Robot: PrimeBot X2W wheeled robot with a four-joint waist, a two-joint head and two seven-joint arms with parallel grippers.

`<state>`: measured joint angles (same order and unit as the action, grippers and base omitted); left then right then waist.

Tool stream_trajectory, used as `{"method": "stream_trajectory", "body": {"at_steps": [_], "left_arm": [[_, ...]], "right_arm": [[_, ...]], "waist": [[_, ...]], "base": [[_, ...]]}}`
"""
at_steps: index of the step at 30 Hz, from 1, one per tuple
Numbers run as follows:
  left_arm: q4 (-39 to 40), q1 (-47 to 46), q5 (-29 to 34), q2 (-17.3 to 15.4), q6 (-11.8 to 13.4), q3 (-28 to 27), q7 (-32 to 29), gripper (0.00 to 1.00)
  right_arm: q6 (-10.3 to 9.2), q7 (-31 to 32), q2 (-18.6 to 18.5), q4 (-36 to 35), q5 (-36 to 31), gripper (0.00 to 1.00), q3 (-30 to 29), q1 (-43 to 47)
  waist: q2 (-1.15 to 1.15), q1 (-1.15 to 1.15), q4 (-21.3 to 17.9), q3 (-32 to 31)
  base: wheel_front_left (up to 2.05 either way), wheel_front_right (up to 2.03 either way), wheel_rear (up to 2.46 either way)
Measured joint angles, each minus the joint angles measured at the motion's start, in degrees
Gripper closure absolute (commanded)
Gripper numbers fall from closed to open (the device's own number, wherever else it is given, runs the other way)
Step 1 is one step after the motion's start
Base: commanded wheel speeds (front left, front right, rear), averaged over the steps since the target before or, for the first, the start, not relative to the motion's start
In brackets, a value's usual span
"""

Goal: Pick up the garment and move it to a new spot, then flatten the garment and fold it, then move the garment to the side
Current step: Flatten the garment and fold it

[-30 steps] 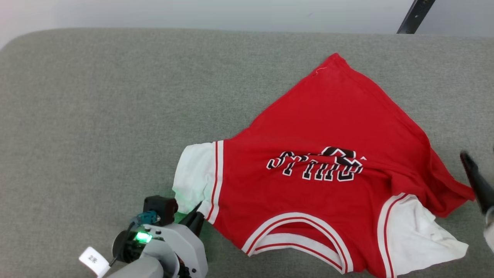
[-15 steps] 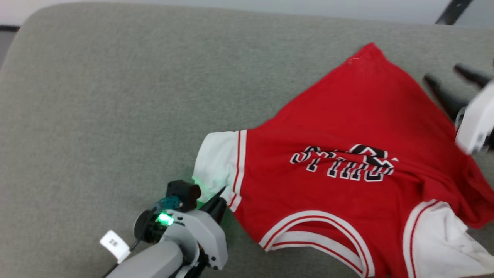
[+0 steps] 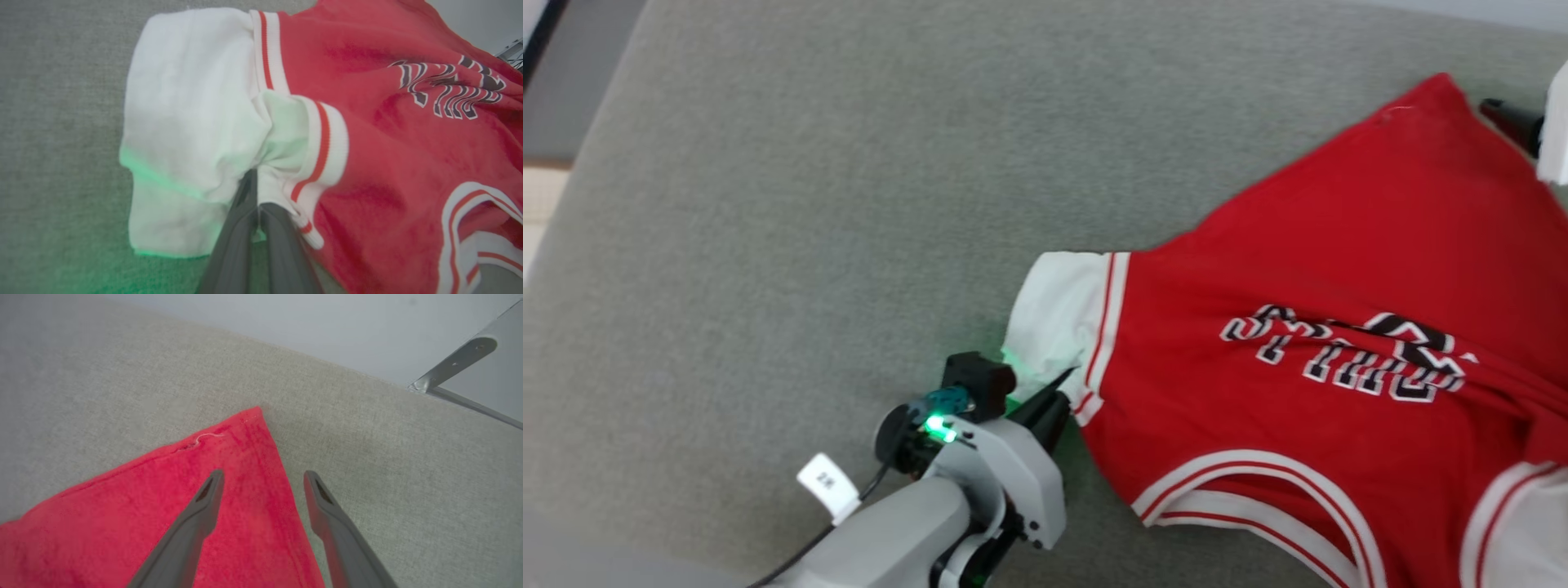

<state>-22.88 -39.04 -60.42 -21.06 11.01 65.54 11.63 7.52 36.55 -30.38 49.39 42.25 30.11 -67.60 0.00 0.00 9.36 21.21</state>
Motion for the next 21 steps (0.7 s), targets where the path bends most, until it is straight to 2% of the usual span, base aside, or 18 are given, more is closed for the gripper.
{"method": "stream_trajectory", "body": {"at_steps": [7,12,19,20,21], "left_arm": [[-3.19,-1.88,0.55,3.86,-2.32,1.07,0.13,1.0],[-5.65,-2.77,0.56,6.34,-3.96,1.64,0.45,1.0],[-8.0,-3.47,0.56,8.39,-5.37,2.0,0.86,1.0],[-8.22,-3.53,0.56,8.51,-5.52,2.02,1.02,1.0],[-8.43,-3.58,0.56,8.64,-5.59,2.02,1.04,1.0]], "right_arm": [[0.0,-0.78,1.91,11.84,-1.31,0.0,-0.45,-3.77],[0.0,-1.86,2.68,20.62,-1.44,0.0,-3.05,-4.8],[0.0,-2.38,1.57,24.18,-2.11,0.0,-9.51,-5.68],[0.01,-2.05,1.09,24.15,-2.99,0.24,-10.21,-5.5],[0.01,-1.98,0.63,24.16,-3.98,0.97,-10.93,-5.39]], "waist": [[0.0,0.0,3.62,1.38],[0.0,0.0,5.91,1.75],[0.0,0.0,7.6,2.09],[0.0,0.0,7.68,2.18],[0.0,0.0,7.72,2.26]], "base": [[0.0,0.0,0.0],[0.0,0.0,0.0],[0.0,0.0,0.0],[0.0,0.0,0.0],[0.0,0.0,0.0]]}}
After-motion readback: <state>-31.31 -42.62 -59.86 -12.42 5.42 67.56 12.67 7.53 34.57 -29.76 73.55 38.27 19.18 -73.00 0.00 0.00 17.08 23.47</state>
